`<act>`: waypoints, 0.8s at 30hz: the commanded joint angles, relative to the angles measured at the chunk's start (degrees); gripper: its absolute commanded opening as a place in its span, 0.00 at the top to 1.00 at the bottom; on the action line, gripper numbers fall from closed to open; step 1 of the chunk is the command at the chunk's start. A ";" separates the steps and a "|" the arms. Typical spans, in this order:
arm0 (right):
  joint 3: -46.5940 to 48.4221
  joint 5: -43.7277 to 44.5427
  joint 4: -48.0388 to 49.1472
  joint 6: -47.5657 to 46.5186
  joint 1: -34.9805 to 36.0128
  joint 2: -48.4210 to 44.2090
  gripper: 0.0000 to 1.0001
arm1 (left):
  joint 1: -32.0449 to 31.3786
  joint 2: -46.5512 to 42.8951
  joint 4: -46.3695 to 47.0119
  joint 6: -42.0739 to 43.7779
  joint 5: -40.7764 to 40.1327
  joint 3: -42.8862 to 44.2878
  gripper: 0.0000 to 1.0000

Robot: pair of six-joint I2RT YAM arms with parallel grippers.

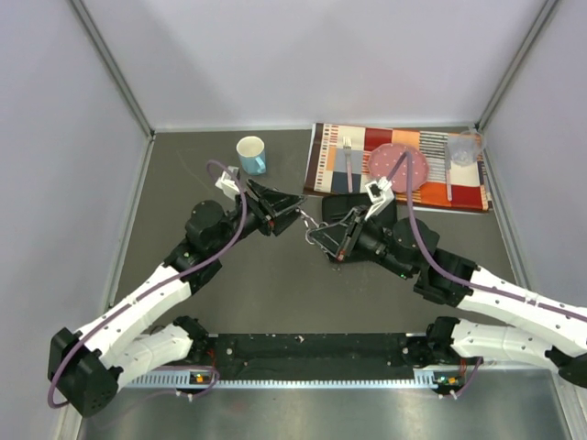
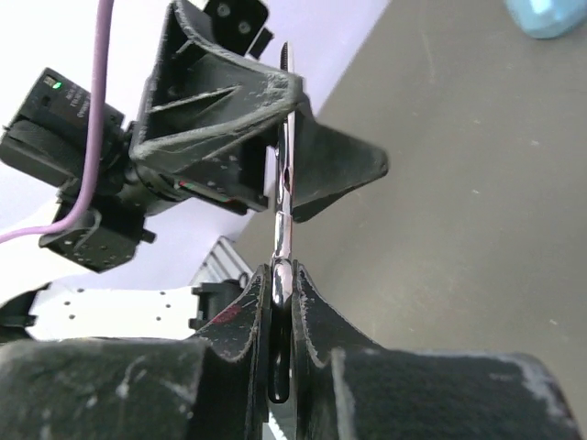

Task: Sort the hair-cutting tools
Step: Pick up the scissors from the center of the board, then adjust the hairdressing tool bag at the center of the board.

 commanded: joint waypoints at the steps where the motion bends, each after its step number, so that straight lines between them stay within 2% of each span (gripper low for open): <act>1: -0.08 6.90 -5.24 -3.89 -1.68 -5.18 1.00 | -0.60 0.52 -4.09 8.08 3.60 -1.13 0.26; 2: -0.26 8.15 -7.35 -4.24 -2.90 -7.19 1.00 | -0.60 0.43 -5.67 11.32 3.43 -1.13 0.21; 6: -0.78 13.42 -18.60 -5.21 -6.68 -11.24 1.00 | -0.60 1.57 -12.00 18.63 0.71 -1.22 0.17; 11: -1.05 15.02 -28.27 -6.61 -13.71 -11.87 1.00 | -0.60 9.72 -8.50 25.04 0.87 0.26 0.16; 14: -1.66 8.53 -28.29 -9.50 -22.49 -10.11 1.00 | -0.60 19.65 -7.88 30.74 2.19 6.04 0.16; 15: -1.58 3.90 -28.20 -10.65 -24.78 -8.89 1.00 | -0.60 25.07 -8.49 31.47 2.11 7.81 0.16; 16: -1.32 1.85 -28.11 -11.88 -29.58 -8.27 1.00 | -0.51 27.82 -8.58 32.35 2.63 9.74 0.16; 19: -0.79 -5.53 -27.58 -15.66 -38.03 -6.60 1.00 | 0.19 38.81 -8.41 34.72 5.17 18.09 0.16; 22: -0.09 -12.57 -26.18 -17.34 -45.77 -4.23 1.00 | 1.86 48.48 -6.92 35.95 9.83 28.36 0.16; 24: 0.88 -15.64 -25.74 -17.69 -47.64 -3.00 1.00 | 2.56 54.01 -4.73 36.04 13.88 31.63 0.14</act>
